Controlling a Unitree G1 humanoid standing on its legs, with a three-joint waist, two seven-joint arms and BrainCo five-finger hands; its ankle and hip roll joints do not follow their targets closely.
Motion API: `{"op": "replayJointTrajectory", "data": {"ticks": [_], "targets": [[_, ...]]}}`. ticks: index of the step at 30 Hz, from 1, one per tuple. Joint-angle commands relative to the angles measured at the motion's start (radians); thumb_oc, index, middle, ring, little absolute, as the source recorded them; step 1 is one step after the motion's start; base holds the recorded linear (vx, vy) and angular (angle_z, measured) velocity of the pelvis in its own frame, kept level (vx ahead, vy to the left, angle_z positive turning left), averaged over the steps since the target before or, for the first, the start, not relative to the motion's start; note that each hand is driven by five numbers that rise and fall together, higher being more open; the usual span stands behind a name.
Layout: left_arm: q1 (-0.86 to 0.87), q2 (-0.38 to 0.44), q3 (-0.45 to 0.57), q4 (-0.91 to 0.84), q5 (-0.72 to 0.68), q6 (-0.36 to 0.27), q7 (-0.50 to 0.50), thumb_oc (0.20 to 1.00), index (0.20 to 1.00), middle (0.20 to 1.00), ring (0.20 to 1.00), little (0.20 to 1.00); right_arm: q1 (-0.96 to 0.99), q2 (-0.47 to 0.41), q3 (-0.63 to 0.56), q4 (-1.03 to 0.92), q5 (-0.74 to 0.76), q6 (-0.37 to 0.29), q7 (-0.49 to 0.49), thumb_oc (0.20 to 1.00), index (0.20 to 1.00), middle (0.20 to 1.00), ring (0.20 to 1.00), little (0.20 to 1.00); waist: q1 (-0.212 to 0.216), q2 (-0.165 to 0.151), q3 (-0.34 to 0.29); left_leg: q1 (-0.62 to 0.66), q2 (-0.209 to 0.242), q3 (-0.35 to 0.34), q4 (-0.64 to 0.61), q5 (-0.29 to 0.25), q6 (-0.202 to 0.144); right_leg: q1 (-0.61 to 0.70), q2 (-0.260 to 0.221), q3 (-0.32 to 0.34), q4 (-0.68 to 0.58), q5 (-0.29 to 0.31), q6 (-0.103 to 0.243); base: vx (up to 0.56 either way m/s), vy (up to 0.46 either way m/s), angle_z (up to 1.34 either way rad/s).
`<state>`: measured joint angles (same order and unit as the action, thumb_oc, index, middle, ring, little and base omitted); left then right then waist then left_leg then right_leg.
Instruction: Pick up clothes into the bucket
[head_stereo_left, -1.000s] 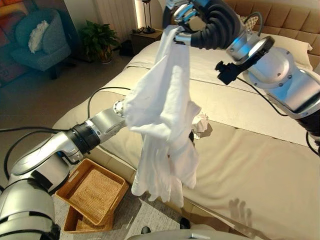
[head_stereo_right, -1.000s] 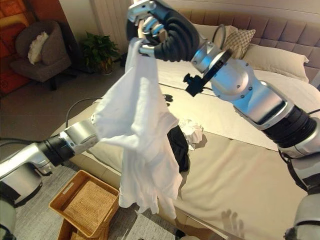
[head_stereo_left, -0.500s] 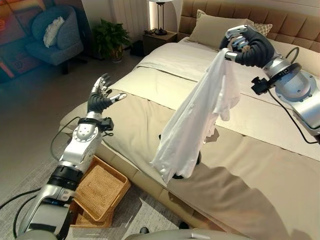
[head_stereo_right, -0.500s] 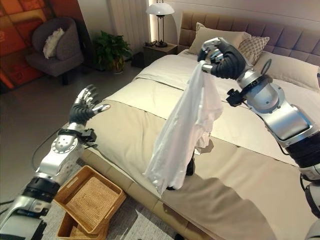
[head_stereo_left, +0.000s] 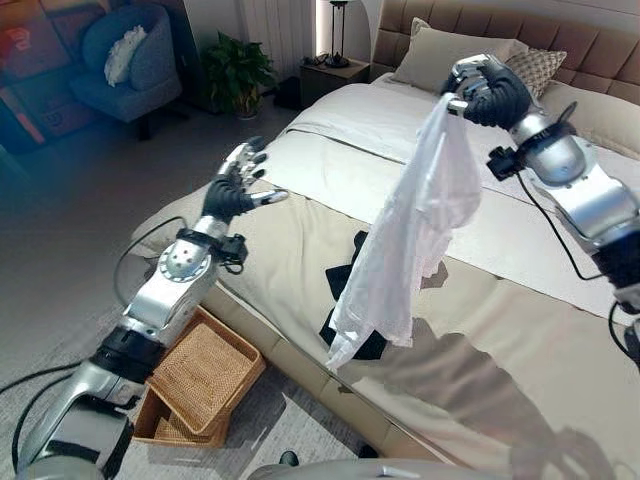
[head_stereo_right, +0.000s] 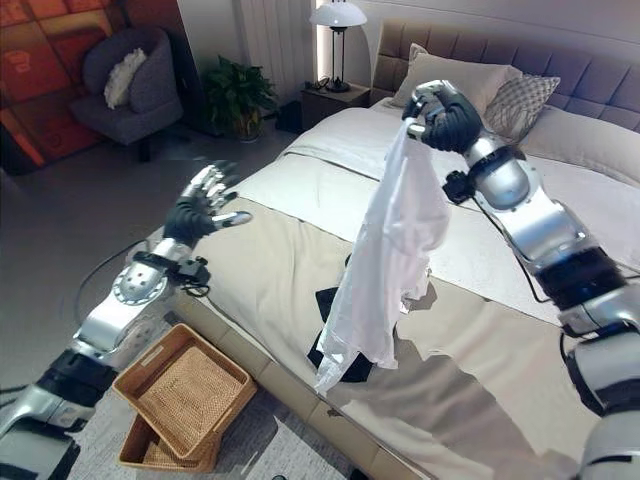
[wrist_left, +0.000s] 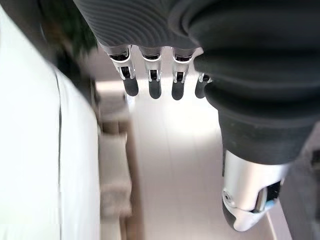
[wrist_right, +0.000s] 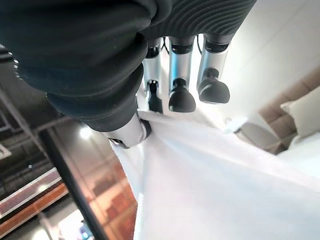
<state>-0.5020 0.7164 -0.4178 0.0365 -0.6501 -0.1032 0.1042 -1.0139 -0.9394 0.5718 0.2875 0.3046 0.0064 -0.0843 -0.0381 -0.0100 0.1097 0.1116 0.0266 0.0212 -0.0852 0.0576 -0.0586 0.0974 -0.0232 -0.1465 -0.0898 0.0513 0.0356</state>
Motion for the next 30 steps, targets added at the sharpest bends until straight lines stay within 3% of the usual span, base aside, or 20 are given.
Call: {"op": "replayJointTrajectory", "data": {"ticks": [1,8,30], "targets": [[-0.135,0.049,-0.056,-0.016,-0.008,-0.044,-0.014,1.000,1.000,1.000,1.000,1.000,-0.178,0.008,0.042,0.025,0.001,-0.037,-0.066,0.200,0.200,0.200,0.200,0.200,0.012,-0.044,-0.053,-0.038,-0.028,-0.024,0.101,-0.088,0.021,-0.001,-0.085,-0.013,0.086,-0.053,0.071,-0.03,-0.006,-0.03],[-0.295,0.019,-0.196,0.071,0.029,-0.036,-0.018,1.000,1.000,1.000,1.000,1.000,-0.292,0.091,0.128,0.047,0.007,-0.041,-0.068,0.200,0.200,0.200,0.200,0.200,0.002,-0.037,-0.042,-0.046,-0.026,-0.012,0.106,-0.084,0.020,-0.015,-0.083,0.004,0.078,-0.038,0.074,-0.01,-0.002,-0.02],[-0.386,-0.214,-0.265,0.354,0.181,0.008,0.011,1.000,1.000,1.000,1.000,1.000,-0.435,0.364,0.181,-0.037,0.022,-0.071,-0.083,0.200,0.200,0.200,0.200,0.200,-0.020,-0.034,-0.031,-0.069,-0.034,0.020,0.142,-0.103,0.035,-0.048,-0.082,0.061,0.080,-0.022,0.077,0.00,0.000,-0.08]]}}
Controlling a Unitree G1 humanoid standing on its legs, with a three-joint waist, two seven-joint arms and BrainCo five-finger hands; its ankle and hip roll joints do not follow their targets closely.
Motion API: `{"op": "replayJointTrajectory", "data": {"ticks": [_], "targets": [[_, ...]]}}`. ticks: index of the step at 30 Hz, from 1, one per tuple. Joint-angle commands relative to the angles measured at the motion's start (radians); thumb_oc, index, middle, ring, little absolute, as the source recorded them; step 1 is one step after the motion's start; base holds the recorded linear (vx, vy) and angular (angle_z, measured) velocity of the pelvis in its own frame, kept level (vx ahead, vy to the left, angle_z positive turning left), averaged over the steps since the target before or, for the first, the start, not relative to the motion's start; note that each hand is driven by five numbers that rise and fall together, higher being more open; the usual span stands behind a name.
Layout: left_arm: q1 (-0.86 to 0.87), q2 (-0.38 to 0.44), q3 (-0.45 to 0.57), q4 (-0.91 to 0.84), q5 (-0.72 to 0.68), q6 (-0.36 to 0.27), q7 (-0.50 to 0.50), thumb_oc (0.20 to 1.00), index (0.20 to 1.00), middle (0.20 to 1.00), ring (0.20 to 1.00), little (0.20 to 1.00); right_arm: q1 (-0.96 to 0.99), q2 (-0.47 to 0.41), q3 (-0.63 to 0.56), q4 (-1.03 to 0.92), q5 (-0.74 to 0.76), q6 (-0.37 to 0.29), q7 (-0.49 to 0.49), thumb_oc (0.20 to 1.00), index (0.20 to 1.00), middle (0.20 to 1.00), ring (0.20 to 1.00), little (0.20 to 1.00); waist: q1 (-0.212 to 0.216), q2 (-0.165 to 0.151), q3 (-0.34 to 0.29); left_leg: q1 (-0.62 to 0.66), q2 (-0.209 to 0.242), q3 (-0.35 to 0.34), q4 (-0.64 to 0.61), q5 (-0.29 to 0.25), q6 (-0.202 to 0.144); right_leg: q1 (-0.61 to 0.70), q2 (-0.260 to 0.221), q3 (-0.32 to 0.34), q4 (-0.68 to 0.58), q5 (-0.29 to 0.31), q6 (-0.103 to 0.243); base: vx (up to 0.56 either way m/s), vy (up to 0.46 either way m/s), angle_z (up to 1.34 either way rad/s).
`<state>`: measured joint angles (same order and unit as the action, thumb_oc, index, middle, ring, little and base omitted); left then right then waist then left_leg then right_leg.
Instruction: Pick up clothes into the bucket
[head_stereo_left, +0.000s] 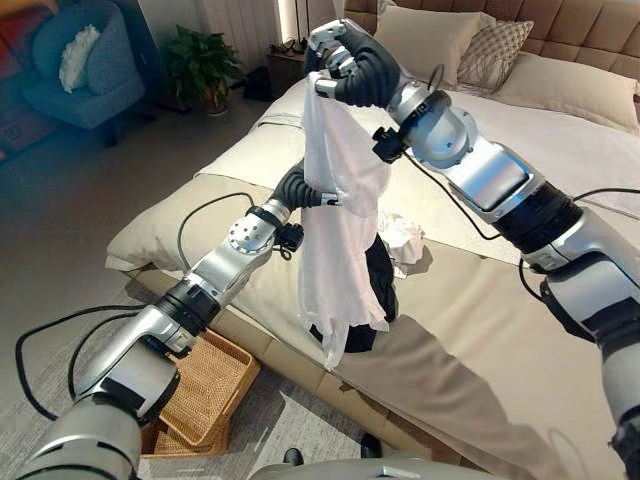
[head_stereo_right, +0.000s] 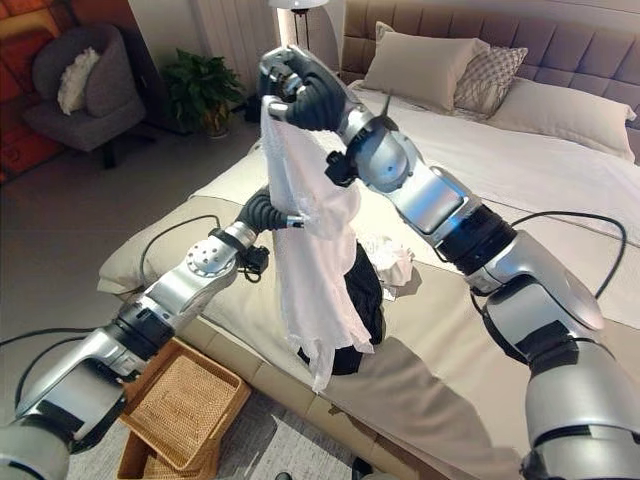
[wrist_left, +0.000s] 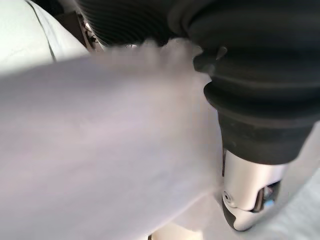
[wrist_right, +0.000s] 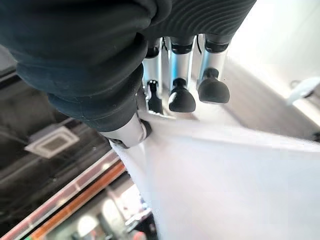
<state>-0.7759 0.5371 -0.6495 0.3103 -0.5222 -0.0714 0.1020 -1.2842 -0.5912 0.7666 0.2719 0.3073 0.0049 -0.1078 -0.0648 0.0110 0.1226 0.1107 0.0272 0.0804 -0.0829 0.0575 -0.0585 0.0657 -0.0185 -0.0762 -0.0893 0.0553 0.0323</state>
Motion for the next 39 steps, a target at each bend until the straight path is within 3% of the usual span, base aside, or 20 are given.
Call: {"op": "replayJointTrajectory", "data": {"ticks": [1,6,15,16,17,18,19,20,21,25,26,32,36,37,39], "targets": [[-0.114,-0.059,-0.036,0.095,0.050,-0.020,0.018,1.000,1.000,1.000,1.000,1.000,-0.171,0.033,-0.019,-0.023,0.018,-0.072,-0.067,0.200,0.200,0.200,0.200,0.200,0.006,-0.055,-0.046,-0.068,-0.036,-0.042,0.141,-0.104,0.035,-0.015,-0.088,-0.009,0.079,-0.026,0.080,0.00,0.000,0.00],[-0.121,-0.102,-0.056,0.125,0.046,-0.009,0.007,1.000,1.000,1.000,1.000,1.000,-0.183,0.069,-0.020,-0.026,0.023,-0.074,-0.075,0.200,0.200,0.200,0.200,0.200,0.001,-0.053,-0.047,-0.070,-0.038,-0.044,0.143,-0.106,0.036,-0.015,-0.089,-0.011,0.080,-0.027,0.079,0.00,0.000,0.00],[-0.116,-0.195,-0.038,0.238,0.163,0.016,0.044,1.000,1.000,1.000,1.000,1.000,-0.165,0.103,-0.061,-0.096,0.025,-0.085,-0.085,0.200,0.200,0.200,0.200,0.200,-0.002,-0.057,-0.044,-0.071,-0.041,-0.048,0.148,-0.112,0.040,-0.013,-0.092,-0.016,0.084,-0.030,0.079,0.00,0.000,0.00],[-0.107,-0.204,-0.034,0.234,0.136,0.010,0.041,0.925,0.925,0.925,0.925,0.925,-0.160,0.100,-0.069,-0.109,0.029,-0.090,-0.086,0.200,0.200,0.200,0.200,0.200,-0.004,-0.056,-0.044,-0.070,-0.042,-0.047,0.148,-0.113,0.041,-0.012,-0.092,-0.015,0.083,-0.031,0.079,0.00,0.000,0.00],[-0.107,-0.204,-0.034,0.234,0.136,0.010,0.040,0.746,0.746,0.746,0.746,0.746,-0.159,0.100,-0.069,-0.110,0.029,-0.089,-0.086,0.200,0.200,0.200,0.200,0.200,-0.004,-0.056,-0.044,-0.070,-0.042,-0.047,0.148,-0.113,0.041,-0.012,-0.092,-0.015,0.083,-0.031,0.079,0.00,0.000,0.00],[-0.103,-0.200,-0.030,0.219,0.104,0.001,0.037,0.200,0.200,0.200,0.200,0.200,-0.158,0.098,-0.071,-0.116,0.032,-0.090,-0.083,0.200,0.200,0.200,0.200,0.200,-0.004,-0.057,-0.045,-0.071,-0.042,-0.046,0.149,-0.114,0.041,-0.013,-0.092,-0.014,0.082,-0.030,0.079,0.00,0.000,0.00],[-0.097,-0.194,-0.027,0.196,0.057,-0.009,0.027,0.200,0.200,0.200,0.200,0.200,-0.158,0.090,-0.071,-0.122,0.037,-0.092,-0.080,0.200,0.200,0.200,0.200,0.200,-0.005,-0.056,-0.045,-0.070,-0.042,-0.045,0.148,-0.114,0.041,-0.013,-0.092,-0.014,0.082,-0.031,0.079,0.00,0.000,0.00],[-0.084,-0.169,-0.018,0.148,-0.003,-0.022,0.024,0.200,0.200,0.200,0.200,0.200,-0.156,0.077,-0.074,-0.119,0.034,-0.090,-0.084,0.909,0.909,0.909,0.909,0.909,-0.004,-0.057,-0.045,-0.070,-0.042,-0.044,0.148,-0.115,0.041,-0.012,-0.092,-0.013,0.081,-0.030,0.079,0.00,0.000,0.00],[-0.083,-0.168,-0.018,0.146,-0.004,-0.021,0.024,0.200,0.200,0.200,0.200,0.200,-0.156,0.077,-0.074,-0.119,0.034,-0.090,-0.084,1.000,1.000,1.000,1.000,1.000,-0.004,-0.057,-0.045,-0.070,-0.041,-0.044,0.148,-0.115,0.041,-0.013,-0.092,-0.013,0.081,-0.030,0.079,0.00,0.000,0.00],[-0.056,-0.129,0.005,0.086,-0.030,-0.030,0.029,0.200,0.200,0.200,0.200,0.200,-0.154,0.041,-0.072,-0.101,0.023,-0.084,-0.088,1.000,1.000,1.000,1.000,1.000,0.000,-0.060,-0.046,-0.068,-0.041,-0.045,0.148,-0.116,0.040,-0.012,-0.092,-0.014,0.080,-0.030,0.079,0.00,0.000,0.00],[-0.034,-0.076,0.048,0.027,-0.017,-0.040,0.043,0.200,0.200,0.200,0.200,0.200,-0.135,-0.032,-0.089,-0.104,0.013,-0.080,-0.092,1.000,1.000,1.000,1.000,1.000,0.005,-0.062,-0.045,-0.066,-0.041,-0.048,0.148,-0.118,0.040,-0.008,-0.092,-0.017,0.080,-0.032,0.080,0.00,0.000,0.00],[0.010,0.005,0.151,-0.046,0.030,-0.059,0.080,0.200,0.200,0.200,0.200,0.200,-0.062,-0.172,-0.153,-0.114,0.010,-0.078,-0.094,1.000,1.000,1.000,1.000,1.000,0.016,-0.065,-0.045,-0.061,-0.041,-0.050,0.150,-0.122,0.039,0.002,-0.094,-0.024,0.083,-0.038,0.081,0.00,0.000,0.00],[0.090,0.115,0.258,-0.102,0.060,-0.064,0.091,0.200,0.200,0.200,0.200,0.200,0.099,-0.257,-0.258,-0.122,0.043,-0.082,-0.096,1.000,1.000,1.000,1.000,1.000,0.024,-0.056,-0.041,-0.053,-0.042,-0.050,0.150,-0.126,0.038,0.010,-0.097,-0.029,0.084,-0.042,0.084,0.00,0.000,0.00],[0.131,0.158,0.313,-0.120,0.068,-0.068,0.097,0.200,0.200,0.200,0.200,0.200,0.214,-0.271,-0.331,-0.138,0.067,-0.084,-0.085,1.000,1.000,1.000,1.000,1.000,0.027,-0.051,-0.040,-0.049,-0.043,-0.051,0.150,-0.127,0.038,0.015,-0.097,-0.032,0.084,-0.045,0.084,0.00,0.000,0.00],[0.163,0.174,0.346,-0.132,0.071,-0.068,0.104,0.200,0.200,0.200,0.200,0.200,0.311,-0.256,-0.398,-0.153,0.084,-0.086,-0.088,1.000,1.000,1.000,1.000,1.000,0.030,-0.050,-0.041,-0.046,-0.043,-0.051,0.149,-0.128,0.039,0.019,-0.097,-0.036,0.083,-0.048,0.084,0.00,0.000,0.00]]}}
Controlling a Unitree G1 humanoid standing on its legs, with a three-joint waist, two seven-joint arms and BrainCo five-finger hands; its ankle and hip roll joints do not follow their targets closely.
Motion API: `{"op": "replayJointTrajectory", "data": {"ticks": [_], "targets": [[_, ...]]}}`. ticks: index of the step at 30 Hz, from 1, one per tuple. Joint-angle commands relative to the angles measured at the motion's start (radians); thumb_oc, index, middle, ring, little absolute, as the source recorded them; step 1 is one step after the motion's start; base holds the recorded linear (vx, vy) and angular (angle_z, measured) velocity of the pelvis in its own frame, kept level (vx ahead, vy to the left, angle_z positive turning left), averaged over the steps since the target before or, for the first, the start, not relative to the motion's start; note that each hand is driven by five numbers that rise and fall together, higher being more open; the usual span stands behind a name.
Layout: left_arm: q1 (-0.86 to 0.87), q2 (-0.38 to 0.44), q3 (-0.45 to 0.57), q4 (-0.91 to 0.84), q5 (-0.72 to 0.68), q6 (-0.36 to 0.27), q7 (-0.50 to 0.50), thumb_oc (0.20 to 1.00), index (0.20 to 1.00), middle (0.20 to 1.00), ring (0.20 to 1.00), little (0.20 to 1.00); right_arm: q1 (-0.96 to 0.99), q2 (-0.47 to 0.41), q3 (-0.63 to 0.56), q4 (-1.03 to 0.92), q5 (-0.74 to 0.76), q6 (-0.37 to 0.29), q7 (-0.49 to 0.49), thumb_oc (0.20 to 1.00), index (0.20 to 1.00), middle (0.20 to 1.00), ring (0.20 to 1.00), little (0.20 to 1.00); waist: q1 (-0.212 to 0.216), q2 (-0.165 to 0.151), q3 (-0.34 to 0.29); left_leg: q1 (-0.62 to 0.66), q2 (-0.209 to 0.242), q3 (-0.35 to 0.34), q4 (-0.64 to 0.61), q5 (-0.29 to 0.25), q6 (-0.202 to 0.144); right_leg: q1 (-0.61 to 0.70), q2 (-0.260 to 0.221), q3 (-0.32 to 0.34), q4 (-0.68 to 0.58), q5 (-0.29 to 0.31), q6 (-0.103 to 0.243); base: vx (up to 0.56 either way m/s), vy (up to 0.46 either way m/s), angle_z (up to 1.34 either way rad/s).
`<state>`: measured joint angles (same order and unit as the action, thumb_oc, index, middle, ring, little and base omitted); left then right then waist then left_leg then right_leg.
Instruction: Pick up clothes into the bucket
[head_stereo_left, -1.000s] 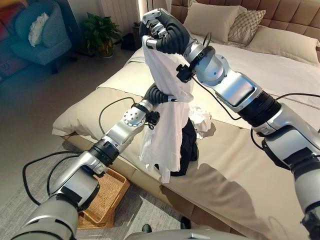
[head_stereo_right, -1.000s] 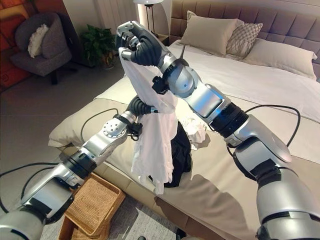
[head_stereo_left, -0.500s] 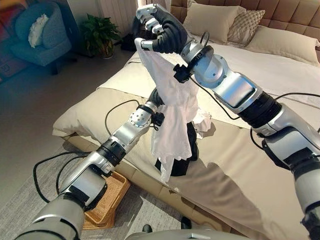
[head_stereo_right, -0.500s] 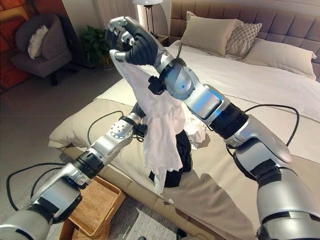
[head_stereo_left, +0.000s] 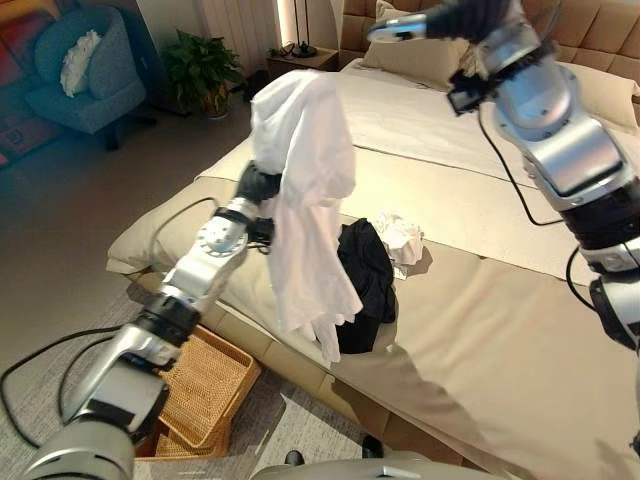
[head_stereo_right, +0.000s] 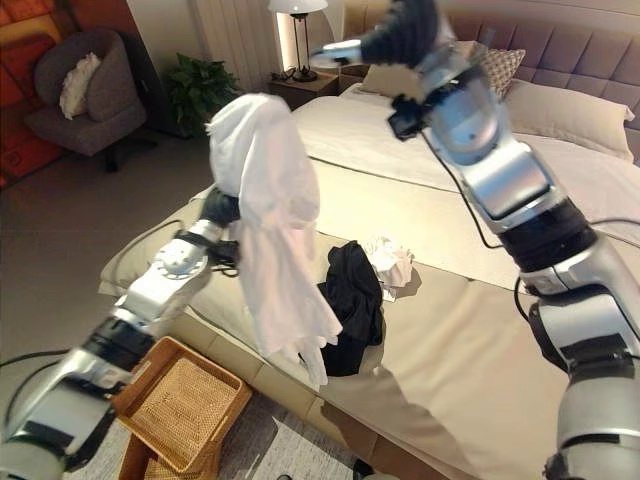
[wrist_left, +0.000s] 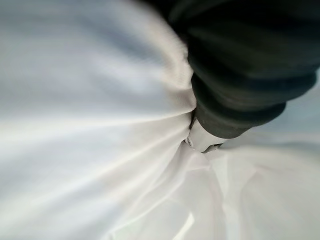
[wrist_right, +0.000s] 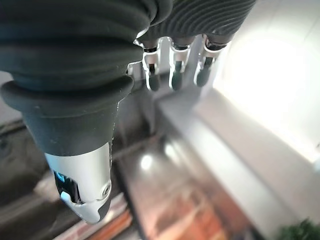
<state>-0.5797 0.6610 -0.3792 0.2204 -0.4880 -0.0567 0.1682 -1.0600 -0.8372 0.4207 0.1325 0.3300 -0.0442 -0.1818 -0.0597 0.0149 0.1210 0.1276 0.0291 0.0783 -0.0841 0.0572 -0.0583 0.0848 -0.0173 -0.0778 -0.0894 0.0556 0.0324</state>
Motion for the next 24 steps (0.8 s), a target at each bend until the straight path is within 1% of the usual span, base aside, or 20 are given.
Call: {"op": "replayJointTrajectory", "data": {"ticks": [1,3,4,7,8,9,10,11,12,13,14,16,18,19,20,22,23,24], "targets": [[0.009,0.068,0.120,-0.055,0.044,-0.086,0.045,0.200,0.200,0.200,0.200,0.200,0.181,0.004,-0.109,-0.025,0.066,-0.038,-0.007,1.000,1.000,1.000,1.000,1.000,0.028,-0.051,-0.038,-0.061,-0.044,-0.051,0.150,-0.129,0.039,0.002,-0.100,-0.037,0.084,-0.051,0.085,0.00,0.003,0.03],[0.084,0.096,0.195,-0.082,0.059,-0.086,0.044,0.200,0.200,0.200,0.200,0.200,0.350,0.047,-0.213,-0.039,0.063,-0.033,-0.001,1.000,1.000,1.000,1.000,1.000,0.029,-0.045,-0.034,-0.060,-0.044,-0.054,0.150,-0.130,0.040,0.003,-0.101,-0.039,0.089,-0.056,0.085,0.00,0.000,0.00],[0.111,0.118,0.239,-0.084,0.073,-0.090,0.046,0.200,0.200,0.200,0.200,0.200,0.416,0.052,-0.253,-0.028,0.046,-0.029,0.005,1.000,1.000,1.000,1.000,1.000,0.031,-0.040,-0.031,-0.061,-0.045,-0.055,0.151,-0.131,0.041,0.003,-0.102,-0.041,0.093,-0.059,0.084,0.00,0.000,0.00],[0.173,0.150,0.338,-0.089,0.082,-0.107,0.058,0.200,0.200,0.200,0.200,0.200,0.565,0.098,-0.344,0.007,0.031,-0.026,0.022,1.000,1.000,1.000,1.000,1.000,0.034,-0.033,-0.028,-0.060,-0.048,-0.060,0.155,-0.135,0.042,0.006,-0.104,-0.052,0.103,-0.070,0.083,0.03,0.020,0.07],[0.219,0.170,0.407,-0.101,0.092,-0.112,0.070,0.200,0.200,0.200,0.200,0.200,0.651,0.138,-0.387,0.033,0.017,-0.029,0.024,1.000,1.000,1.000,1.000,1.000,0.035,-0.029,-0.024,-0.057,-0.050,-0.063,0.156,-0.138,0.043,0.008,-0.106,-0.055,0.110,-0.075,0.082,0.04,0.026,0.10],[0.242,0.191,0.442,-0.104,0.101,-0.115,0.074,0.200,0.200,0.200,0.200,0.200,0.690,0.154,-0.401,0.044,0.011,-0.030,0.032,1.000,1.000,1.000,1.000,1.000,0.035,-0.026,-0.023,-0.056,-0.051,-0.064,0.156,-0.138,0.044,0.009,-0.107,-0.058,0.115,-0.078,0.081,0.03,0.022,0.10],[0.247,0.192,0.444,-0.106,0.101,-0.115,0.074,0.200,0.200,0.200,0.200,0.200,0.693,0.156,-0.401,0.043,0.011,-0.030,0.033,1.000,1.000,1.000,1.000,1.000,0.033,-0.027,-0.024,-0.055,-0.051,-0.064,0.156,-0.139,0.044,0.009,-0.107,-0.058,0.115,-0.079,0.081,0.01,0.015,0.11],[0.270,0.216,0.488,-0.116,0.107,-0.120,0.082,0.200,0.200,0.200,0.200,0.200,0.736,0.173,-0.419,0.052,-0.002,-0.030,0.040,1.000,1.000,1.000,1.000,1.000,0.034,-0.025,-0.021,-0.056,-0.052,-0.067,0.156,-0.139,0.046,0.008,-0.108,-0.060,0.122,-0.082,0.080,0.00,0.007,0.09],[0.272,0.216,0.489,-0.117,0.107,-0.120,0.082,0.200,0.200,0.200,0.200,0.200,0.737,0.174,-0.419,0.051,-0.002,-0.030,0.040,1.000,1.000,1.000,1.000,1.000,0.033,-0.025,-0.021,-0.056,-0.053,-0.067,0.156,-0.139,0.046,0.008,-0.108,-0.060,0.122,-0.083,0.080,0.00,0.036,0.08],[0.306,0.271,0.576,-0.093,0.118,-0.133,0.110,0.200,0.200,0.200,0.200,0.200,0.827,0.227,-0.446,0.080,0.002,-0.039,0.049,1.000,1.000,1.000,1.000,1.000,0.032,-0.017,-0.008,-0.057,-0.056,-0.071,0.152,-0.138,0.049,-0.003,-0.112,-0.060,0.141,-0.087,0.081,0.00,0.029,0.05],[0.310,0.273,0.578,-0.094,0.117,-0.133,0.110,0.200,0.200,0.200,0.200,0.200,0.829,0.229,-0.445,0.079,0.001,-0.040,0.049,1.000,1.000,1.000,1.000,1.000,0.030,-0.019,-0.009,-0.057,-0.057,-0.072,0.152,-0.137,0.049,-0.004,-0.112,-0.061,0.142,-0.088,0.081,-0.02,0.042,0.03],[0.342,0.311,0.640,-0.080,0.127,-0.142,0.123,0.200,0.200,0.200,0.200,0.200,0.914,0.282,-0.467,0.095,0.002,-0.049,0.064,1.000,1.000,1.000,1.000,1.000,0.028,-0.014,0.010,-0.066,-0.060,-0.075,0.151,-0.133,0.052,-0.019,-0.115,-0.065,0.154,-0.090,0.082,-0.04,0.025,0.03],[0.356,0.321,0.661,-0.074,0.124,-0.145,0.122,0.200,0.200,0.200,0.200,0.200,0.937,0.296,-0.472,0.091,-0.001,-0.050,0.069,1.000,1.000,1.000,1.000,1.000,0.026,-0.015,0.013,-0.071,-0.061,-0.076,0.151,-0.132,0.053,-0.024,-0.118,-0.068,0.155,-0.090,0.083,-0.05,0.022,0.10],[0.374,0.341,0.692,-0.063,0.126,-0.151,0.129,0.200,0.200,0.200,0.200,0.200,0.977,0.318,-0.480,0.113,-0.002,-0.056,0.076,1.000,1.000,1.000,1.000,1.000,0.026,-0.014,0.033,-0.086,-0.063,-0.079,0.152,-0.126,0.053,-0.041,-0.119,-0.072,0.160,-0.088,0.084,-0.07,0.027,0.10],[0.375,0.343,0.693,-0.063,0.125,-0.152,0.129,0.200,0.200,0.200,0.200,0.200,0.977,0.320,-0.479,0.114,-0.002,-0.057,0.076,1.000,1.000,1.000,1.000,1.000,0.025,-0.015,0.031,-0.088,-0.063,-0.079,0.153,-0.126,0.053,-0.044,-0.120,-0.072,0.162,-0.088,0.084,-0.10,0.030,0.05],[0.370,0.365,0.698,-0.037,0.129,-0.154,0.137,0.200,0.200,0.200,0.200,0.200,0.998,0.349,-0.480,0.173,0.015,-0.067,0.071,1.000,1.000,1.000,1.000,1.000,0.025,-0.016,0.068,-0.130,-0.069,-0.086,0.172,-0.120,0.056,-0.083,-0.125,-0.080,0.187,-0.089,0.086,-0.12,0.031,0.05],[0.368,0.367,0.696,-0.035,0.128,-0.155,0.137,0.200,0.200,0.200,0.200,0.200,0.996,0.350,-0.480,0.176,0.016,-0.069,0.072,1.000,1.000,1.000,1.000,1.000,0.025,-0.017,0.067,-0.133,-0.070,-0.087,0.174,-0.121,0.056,-0.085,-0.125,-0.080,0.190,-0.090,0.086,-0.18,0.059,0.11],[0.362,0.371,0.697,-0.028,0.128,-0.159,0.143,0.200,0.200,0.200,0.200,0.200,1.009,0.365,-0.484,0.221,0.015,-0.073,0.061,1.000,1.000,1.000,1.000,1.000,0.025,-0.017,0.101,-0.169,-0.078,-0.093,0.202,-0.120,0.059,-0.120,-0.132,-0.080,0.216,-0.088,0.085,-0.15,0.060,0.11]]}}
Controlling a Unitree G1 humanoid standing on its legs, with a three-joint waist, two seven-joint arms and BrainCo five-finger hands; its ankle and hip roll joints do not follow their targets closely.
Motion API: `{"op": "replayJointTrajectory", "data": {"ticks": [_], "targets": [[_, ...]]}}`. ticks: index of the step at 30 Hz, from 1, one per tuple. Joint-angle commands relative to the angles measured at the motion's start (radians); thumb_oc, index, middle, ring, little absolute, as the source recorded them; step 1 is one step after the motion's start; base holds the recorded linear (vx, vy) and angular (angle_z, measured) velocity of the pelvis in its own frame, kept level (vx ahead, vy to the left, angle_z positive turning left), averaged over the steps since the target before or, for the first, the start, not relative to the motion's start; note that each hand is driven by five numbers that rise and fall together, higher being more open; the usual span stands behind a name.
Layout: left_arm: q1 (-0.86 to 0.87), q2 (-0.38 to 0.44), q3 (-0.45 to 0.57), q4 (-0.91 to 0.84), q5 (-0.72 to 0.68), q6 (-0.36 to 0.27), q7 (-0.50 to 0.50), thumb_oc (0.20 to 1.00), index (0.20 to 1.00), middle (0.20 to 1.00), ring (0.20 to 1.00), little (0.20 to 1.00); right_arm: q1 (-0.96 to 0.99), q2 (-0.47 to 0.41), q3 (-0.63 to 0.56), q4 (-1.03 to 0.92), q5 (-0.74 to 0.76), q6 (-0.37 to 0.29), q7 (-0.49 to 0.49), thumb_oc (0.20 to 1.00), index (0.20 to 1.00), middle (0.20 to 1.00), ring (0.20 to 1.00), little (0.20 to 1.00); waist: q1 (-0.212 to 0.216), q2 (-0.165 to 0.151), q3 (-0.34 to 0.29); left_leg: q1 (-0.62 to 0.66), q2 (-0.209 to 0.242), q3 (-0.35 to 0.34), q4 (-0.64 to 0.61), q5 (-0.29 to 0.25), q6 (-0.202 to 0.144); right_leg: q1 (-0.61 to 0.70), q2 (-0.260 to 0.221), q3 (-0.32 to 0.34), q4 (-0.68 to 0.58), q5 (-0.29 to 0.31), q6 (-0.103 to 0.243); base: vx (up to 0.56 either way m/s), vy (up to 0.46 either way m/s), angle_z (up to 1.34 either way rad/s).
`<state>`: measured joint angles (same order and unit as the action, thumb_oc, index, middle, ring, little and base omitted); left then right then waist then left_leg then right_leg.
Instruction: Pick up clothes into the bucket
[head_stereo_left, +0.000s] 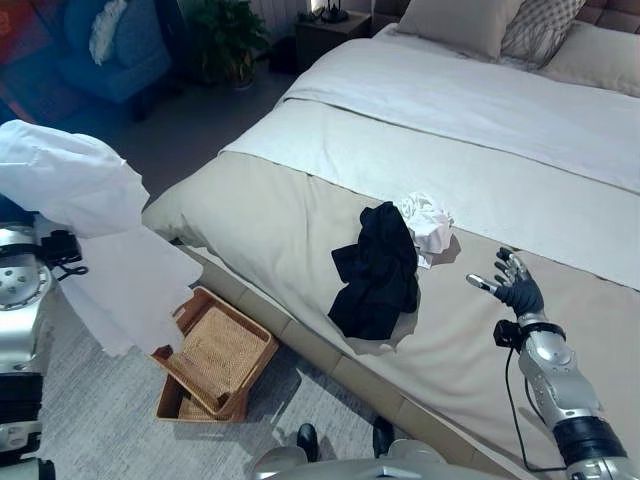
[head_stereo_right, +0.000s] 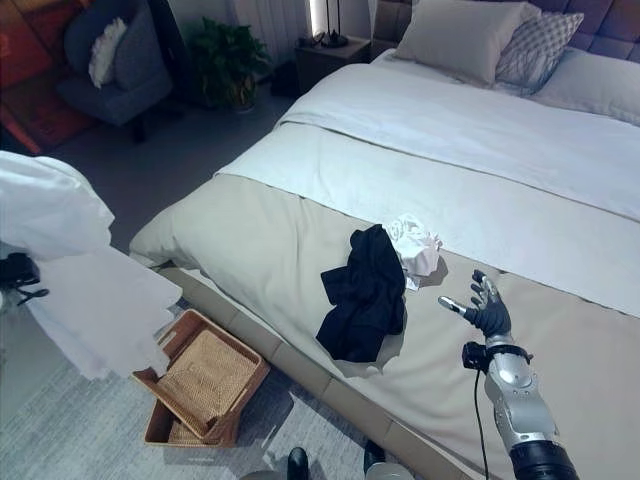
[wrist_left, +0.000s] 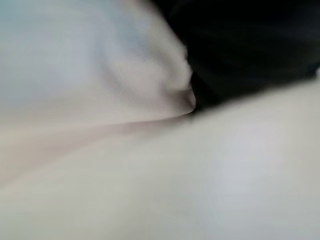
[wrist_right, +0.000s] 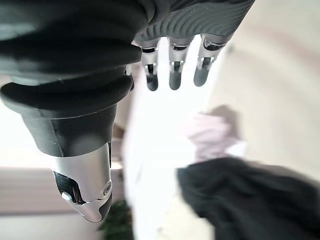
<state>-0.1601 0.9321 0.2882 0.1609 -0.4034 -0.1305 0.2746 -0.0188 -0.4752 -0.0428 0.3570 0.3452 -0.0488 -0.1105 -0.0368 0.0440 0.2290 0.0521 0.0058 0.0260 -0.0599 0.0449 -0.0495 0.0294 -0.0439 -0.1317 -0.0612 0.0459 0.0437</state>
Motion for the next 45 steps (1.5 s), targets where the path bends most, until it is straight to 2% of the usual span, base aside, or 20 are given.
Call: {"op": "replayJointTrajectory", "data": {"ticks": [1,2,3,6,7,8,10,12,13,16,19,23,24,25,32,34,37,45], "targets": [[-0.057,0.100,0.032,0.036,0.042,-0.088,0.042,0.200,0.200,0.200,0.200,0.200,-0.028,0.014,-0.029,0.020,0.009,-0.074,-0.019,1.000,1.000,1.000,1.000,1.000,0.003,-0.047,0.009,-0.116,-0.059,-0.045,0.198,-0.110,0.053,-0.083,-0.110,-0.027,0.205,-0.080,0.073,-0.15,0.061,0.10],[-0.058,0.100,0.032,0.037,0.042,-0.088,0.042,0.200,0.200,0.200,0.200,0.200,-0.029,0.014,-0.029,0.022,0.010,-0.075,-0.019,1.000,1.000,1.000,1.000,1.000,0.003,-0.047,0.008,-0.121,-0.060,-0.045,0.203,-0.112,0.053,-0.087,-0.111,-0.027,0.209,-0.081,0.073,-0.12,0.065,0.08],[-0.054,0.094,0.034,0.048,0.034,-0.092,0.047,0.200,0.200,0.200,0.200,0.200,-0.021,0.027,-0.031,0.060,0.013,-0.078,-0.031,1.000,1.000,1.000,1.000,1.000,0.007,-0.050,0.040,-0.161,-0.065,-0.050,0.245,-0.118,0.057,-0.118,-0.119,-0.025,0.236,-0.081,0.071,-0.08,0.044,0.08],[-0.053,0.086,0.035,0.061,0.028,-0.096,0.055,0.200,0.200,0.200,0.200,0.200,-0.017,0.038,-0.034,0.090,0.005,-0.084,-0.046,1.000,1.000,1.000,1.000,1.000,0.010,-0.052,0.070,-0.207,-0.070,-0.052,0.297,-0.131,0.062,-0.155,-0.129,-0.026,0.277,-0.089,0.069,-0.12,0.076,0.08],[-0.046,0.072,0.034,0.074,0.028,-0.097,0.064,0.200,0.200,0.200,0.200,0.200,-0.011,0.046,-0.031,0.103,-0.001,-0.088,-0.050,1.000,1.000,1.000,1.000,1.000,0.011,-0.053,0.109,-0.249,-0.070,-0.053,0.346,-0.141,0.065,-0.193,-0.139,-0.020,0.320,-0.096,0.064,-0.09,0.059,0.06],[-0.047,0.072,0.034,0.075,0.028,-0.098,0.064,0.200,0.200,0.200,0.200,0.200,-0.012,0.046,-0.031,0.104,-0.001,-0.089,-0.050,1.000,1.000,1.000,1.000,1.000,0.012,-0.052,0.108,-0.256,-0.070,-0.052,0.354,-0.144,0.066,-0.200,-0.139,-0.019,0.327,-0.098,0.064,-0.16,0.098,0.07],[-0.052,0.056,0.026,0.109,0.027,-0.098,0.082,0.200,0.200,0.200,0.200,0.200,-0.020,0.045,-0.015,0.115,-0.004,-0.095,-0.059,1.000,1.000,1.000,1.000,1.000,0.017,-0.056,0.154,-0.322,-0.067,-0.057,0.421,-0.159,0.067,-0.262,-0.152,-0.012,0.385,-0.112,0.056,-0.12,0.054,0.07],[-0.062,0.053,0.014,0.127,0.035,-0.093,0.087,0.200,0.200,0.200,0.200,0.200,-0.022,0.042,-0.008,0.116,-0.011,-0.097,-0.060,1.000,1.000,1.000,1.000,1.000,0.017,-0.059,0.166,-0.352,-0.067,-0.059,0.452,-0.168,0.068,-0.289,-0.156,-0.009,0.412,-0.120,0.052,-0.11,0.023,0.05],[-0.078,0.044,-0.003,0.159,0.041,-0.090,0.105,0.200,0.200,0.200,0.200,0.200,-0.034,0.029,0.005,0.112,-0.025,-0.104,-0.067,1.000,1.000,1.000,1.000,1.000,0.020,-0.066,0.207,-0.407,-0.062,-0.059,0.516,-0.185,0.068,-0.344,-0.158,-0.005,0.475,-0.142,0.048,-0.13,0.023,0.02],[-0.100,0.045,-0.016,0.171,0.038,-0.093,0.123,0.200,0.200,0.200,0.200,0.200,-0.049,0.018,0.014,0.110,-0.014,-0.110,-0.076,1.000,1.000,1.000,1.000,1.000,0.023,-0.076,0.227,-0.477,-0.058,-0.062,0.573,-0.197,0.069,-0.405,-0.159,-0.006,0.522,-0.155,0.044,-0.15,0.005,0.06],[-0.148,0.050,-0.046,0.221,0.040,-0.087,0.158,0.200,0.200,0.200,0.200,0.200,-0.069,-0.004,0.024,0.090,-0.009,-0.122,-0.096,1.000,1.000,1.000,1.000,1.000,0.024,-0.100,0.278,-0.597,-0.050,-0.073,0.670,-0.214,0.072,-0.510,-0.158,-0.010,0.596,-0.169,0.039,-0.12,-0.010,-0.01],[-0.196,0.061,-0.092,0.249,0.055,-0.081,0.180,0.200,0.200,0.200,0.200,0.200,-0.079,-0.019,0.022,0.074,0.000,-0.135,-0.118,1.000,1.000,1.000,1.000,1.000,0.021,-0.112,0.291,-0.690,-0.048,-0.084,0.724,-0.222,0.072,-0.594,-0.157,-0.018,0.641,-0.176,0.039,-0.07,-0.014,-0.01],[-0.203,0.064,-0.100,0.253,0.058,-0.077,0.183,0.200,0.200,0.200,0.200,0.200,-0.079,-0.024,0.024,0.072,0.001,-0.137,-0.125,1.000,1.000,1.000,1.000,1.000,0.020,-0.115,0.291,-0.694,-0.046,-0.092,0.736,-0.254,0.068,-0.600,-0.150,-0.011,0.655,-0.203,0.047,0.04,-0.008,0.11],[-0.215,0.065,-0.118,0.267,0.060,-0.073,0.186,0.200,0.200,0.200,0.200,0.200,-0.080,-0.027,0.027,0.067,0.003,-0.140,-0.131,1.000,1.000,1.000,1.000,1.000,0.019,-0.118,0.291,-0.725,-0.044,-0.097,0.758,-0.260,0.069,-0.627,-0.149,-0.014,0.671,-0.208,0.048,0.04,-0.006,0.14],[-0.304,0.077,-0.199,0.322,0.081,-0.061,0.228,0.200,0.200,0.200,0.200,0.200,-0.082,-0.051,0.051,0.021,0.017,-0.172,-0.163,1.000,1.000,1.000,1.000,1.000,0.007,-0.145,0.291,-0.898,-0.041,-0.112,0.845,-0.277,0.076,-0.791,-0.143,-0.022,0.735,-0.216,0.052,-0.03,0.004,0.03],[-0.307,0.077,-0.200,0.323,0.081,-0.062,0.228,0.200,0.200,0.200,0.200,0.200,-0.083,-0.051,0.050,0.021,0.018,-0.172,-0.163,1.000,1.000,1.000,1.000,1.000,0.008,-0.145,0.291,-0.901,-0.041,-0.112,0.847,-0.277,0.076,-0.793,-0.143,-0.022,0.737,-0.216,0.052,0.00,0.000,0.00],[-0.328,0.071,-0.216,0.329,0.096,-0.049,0.251,0.200,0.200,0.200,0.200,0.200,-0.083,-0.055,0.065,0.001,0.025,-0.183,-0.171,1.000,1.000,1.000,1.000,1.000,0.004,-0.163,0.291,-0.969,-0.035,-0.118,0.870,-0.283,0.081,-0.857,-0.137,-0.029,0.743,-0.208,0.058,0.00,0.000,0.00],[-0.378,0.091,-0.238,0.355,0.097,-0.050,0.277,0.200,0.200,0.200,0.200,0.200,-0.091,-0.058,0.084,-0.009,0.024,-0.197,-0.183,1.000,1.000,1.000,1.000,1.000,-0.008,-0.181,0.291,-1.002,-0.029,-0.118,0.858,-0.278,0.083,-0.890,-0.131,-0.034,0.710,-0.184,0.065,0.00,0.000,0.00]]}}
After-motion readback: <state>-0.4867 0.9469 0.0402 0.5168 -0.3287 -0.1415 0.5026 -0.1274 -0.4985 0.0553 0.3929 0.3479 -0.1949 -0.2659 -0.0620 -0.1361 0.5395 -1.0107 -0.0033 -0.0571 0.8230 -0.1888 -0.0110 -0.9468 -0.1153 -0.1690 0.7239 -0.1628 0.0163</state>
